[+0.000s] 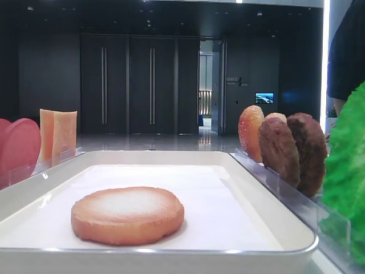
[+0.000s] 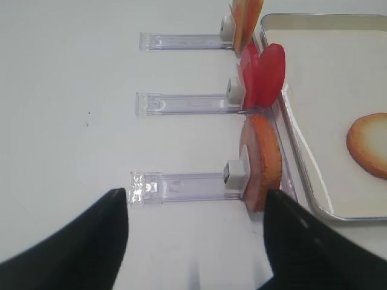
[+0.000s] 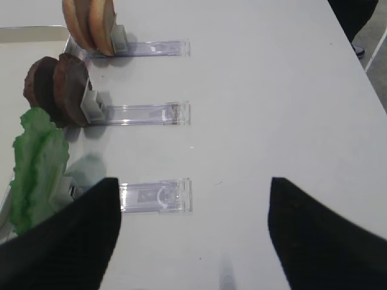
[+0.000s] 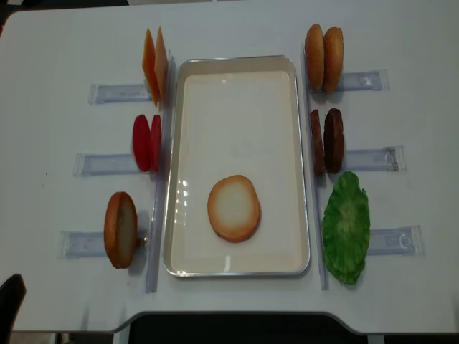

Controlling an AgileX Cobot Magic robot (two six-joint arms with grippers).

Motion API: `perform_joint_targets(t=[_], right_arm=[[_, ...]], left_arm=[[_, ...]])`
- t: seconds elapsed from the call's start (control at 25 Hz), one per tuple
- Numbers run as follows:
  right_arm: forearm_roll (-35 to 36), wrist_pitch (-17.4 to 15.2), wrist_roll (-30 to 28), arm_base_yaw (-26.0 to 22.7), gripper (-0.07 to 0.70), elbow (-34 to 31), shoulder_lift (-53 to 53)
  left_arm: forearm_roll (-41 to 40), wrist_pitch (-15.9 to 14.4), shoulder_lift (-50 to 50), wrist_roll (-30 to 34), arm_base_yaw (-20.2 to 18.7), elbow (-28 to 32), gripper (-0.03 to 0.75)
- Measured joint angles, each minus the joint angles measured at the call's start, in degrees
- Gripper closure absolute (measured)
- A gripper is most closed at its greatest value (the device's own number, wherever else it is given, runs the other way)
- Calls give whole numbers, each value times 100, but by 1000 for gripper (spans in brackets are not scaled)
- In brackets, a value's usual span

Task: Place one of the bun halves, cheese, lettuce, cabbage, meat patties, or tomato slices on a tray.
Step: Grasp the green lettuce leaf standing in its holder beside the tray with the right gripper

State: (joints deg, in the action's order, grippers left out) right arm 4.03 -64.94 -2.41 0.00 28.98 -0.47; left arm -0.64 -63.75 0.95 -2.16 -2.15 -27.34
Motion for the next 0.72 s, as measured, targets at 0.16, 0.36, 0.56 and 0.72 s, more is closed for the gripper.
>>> perform_joint_targets(t=[0.16, 0.36, 0.56, 0.72], right_arm=[[0, 0, 0, 0, 143, 0, 0], [0, 0, 0, 0, 143, 0, 0], [0, 0, 0, 0, 143, 0, 0], [0, 0, 0, 0, 143, 0, 0]], left_arm=[[0, 0, 0, 0, 0, 0, 181], [0, 0, 0, 0, 0, 0, 181], [0, 0, 0, 0, 0, 0, 181], [0, 0, 0, 0, 0, 0, 181]])
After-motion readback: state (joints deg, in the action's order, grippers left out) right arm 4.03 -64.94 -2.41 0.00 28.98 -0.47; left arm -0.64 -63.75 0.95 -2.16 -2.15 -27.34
